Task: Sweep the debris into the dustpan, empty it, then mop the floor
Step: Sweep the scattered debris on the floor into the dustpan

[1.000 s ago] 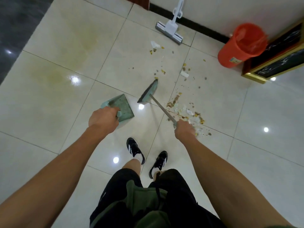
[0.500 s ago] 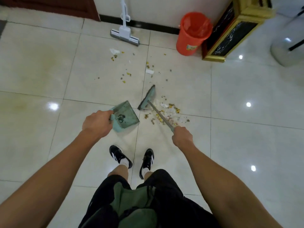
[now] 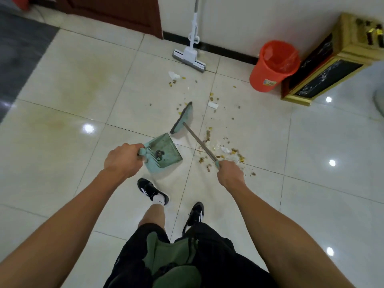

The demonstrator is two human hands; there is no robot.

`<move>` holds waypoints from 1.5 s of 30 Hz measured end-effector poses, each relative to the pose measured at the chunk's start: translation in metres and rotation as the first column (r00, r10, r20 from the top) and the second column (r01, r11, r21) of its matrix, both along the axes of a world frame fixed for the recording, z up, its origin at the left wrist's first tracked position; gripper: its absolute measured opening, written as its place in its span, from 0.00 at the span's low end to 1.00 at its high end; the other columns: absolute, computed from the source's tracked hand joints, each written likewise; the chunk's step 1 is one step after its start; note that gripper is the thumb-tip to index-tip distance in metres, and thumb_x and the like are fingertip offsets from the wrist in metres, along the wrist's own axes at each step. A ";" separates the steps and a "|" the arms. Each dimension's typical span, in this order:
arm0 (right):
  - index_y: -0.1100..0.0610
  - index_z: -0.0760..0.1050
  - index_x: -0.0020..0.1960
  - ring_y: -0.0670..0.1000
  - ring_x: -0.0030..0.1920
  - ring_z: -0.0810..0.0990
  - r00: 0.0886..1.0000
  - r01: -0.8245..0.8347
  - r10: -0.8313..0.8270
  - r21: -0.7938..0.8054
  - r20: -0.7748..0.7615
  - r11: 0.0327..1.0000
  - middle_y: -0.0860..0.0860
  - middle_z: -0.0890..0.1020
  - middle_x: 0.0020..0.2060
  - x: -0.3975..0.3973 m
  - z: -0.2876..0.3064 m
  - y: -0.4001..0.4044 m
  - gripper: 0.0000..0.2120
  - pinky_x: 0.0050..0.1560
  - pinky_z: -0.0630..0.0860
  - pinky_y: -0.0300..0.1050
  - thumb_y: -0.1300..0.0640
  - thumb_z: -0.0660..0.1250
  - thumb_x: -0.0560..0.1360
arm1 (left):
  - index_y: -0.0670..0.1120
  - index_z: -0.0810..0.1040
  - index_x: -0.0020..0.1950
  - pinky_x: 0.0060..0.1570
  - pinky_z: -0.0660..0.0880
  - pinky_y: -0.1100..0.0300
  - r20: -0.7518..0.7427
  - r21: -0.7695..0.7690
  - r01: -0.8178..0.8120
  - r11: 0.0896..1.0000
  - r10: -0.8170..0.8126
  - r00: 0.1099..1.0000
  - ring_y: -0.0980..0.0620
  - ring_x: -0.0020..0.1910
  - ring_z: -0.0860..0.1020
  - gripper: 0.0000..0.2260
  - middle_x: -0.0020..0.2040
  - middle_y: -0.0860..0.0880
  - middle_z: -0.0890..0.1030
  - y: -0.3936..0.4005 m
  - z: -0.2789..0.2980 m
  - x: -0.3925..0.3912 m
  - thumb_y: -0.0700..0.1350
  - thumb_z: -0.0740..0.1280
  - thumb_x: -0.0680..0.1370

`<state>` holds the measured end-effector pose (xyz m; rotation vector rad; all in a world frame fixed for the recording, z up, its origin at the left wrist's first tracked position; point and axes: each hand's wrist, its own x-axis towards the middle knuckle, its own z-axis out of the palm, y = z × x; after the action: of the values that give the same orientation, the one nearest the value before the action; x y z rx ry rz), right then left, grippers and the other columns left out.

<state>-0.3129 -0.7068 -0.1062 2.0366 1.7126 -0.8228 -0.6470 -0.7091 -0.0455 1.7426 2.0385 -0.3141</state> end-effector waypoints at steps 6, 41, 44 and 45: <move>0.53 0.79 0.58 0.55 0.39 0.77 0.997 -0.072 0.072 0.007 -0.020 0.997 0.51 0.77 0.41 -0.104 0.001 0.071 0.14 0.40 0.74 0.45 0.62 0.60 0.77 | 0.57 0.78 0.50 0.37 0.71 0.56 0.033 -0.006 -0.181 0.983 0.181 0.983 0.44 0.39 0.78 0.06 0.40 0.51 0.77 0.021 0.003 -0.104 0.47 0.64 0.78; 0.58 0.75 0.62 0.52 0.39 0.76 0.976 -0.219 0.220 -0.132 -0.007 0.967 0.48 0.69 0.34 -0.265 -0.021 0.343 0.12 0.38 0.72 0.45 0.62 0.61 0.80 | 0.54 0.77 0.51 0.40 0.74 0.55 -0.043 -0.073 -0.148 0.986 0.145 0.989 0.41 0.42 0.79 0.04 0.45 0.45 0.80 0.281 -0.005 -0.235 0.51 0.64 0.79; 0.58 0.74 0.63 0.51 0.37 0.75 0.990 -0.124 0.131 -0.148 0.043 0.981 0.48 0.71 0.36 -0.239 -0.015 0.327 0.13 0.40 0.71 0.46 0.63 0.61 0.80 | 0.54 0.77 0.50 0.40 0.74 0.54 -0.016 -0.074 -0.078 0.994 0.077 0.997 0.40 0.42 0.79 0.04 0.44 0.45 0.80 0.295 -0.003 -0.219 0.50 0.64 0.78; 0.58 0.74 0.64 0.52 0.38 0.75 0.994 -0.085 0.094 -0.150 0.058 0.985 0.49 0.71 0.38 -0.230 -0.013 0.319 0.13 0.40 0.71 0.46 0.62 0.61 0.80 | 0.54 0.78 0.49 0.40 0.74 0.54 -0.002 -0.069 -0.054 0.996 0.054 0.999 0.40 0.42 0.79 0.04 0.44 0.45 0.80 0.298 -0.003 -0.214 0.50 0.64 0.78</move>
<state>-0.5426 -0.3877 -0.1196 1.8552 1.6448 -0.8195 -0.8610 -0.4112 -0.0480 1.6437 2.0468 -0.3636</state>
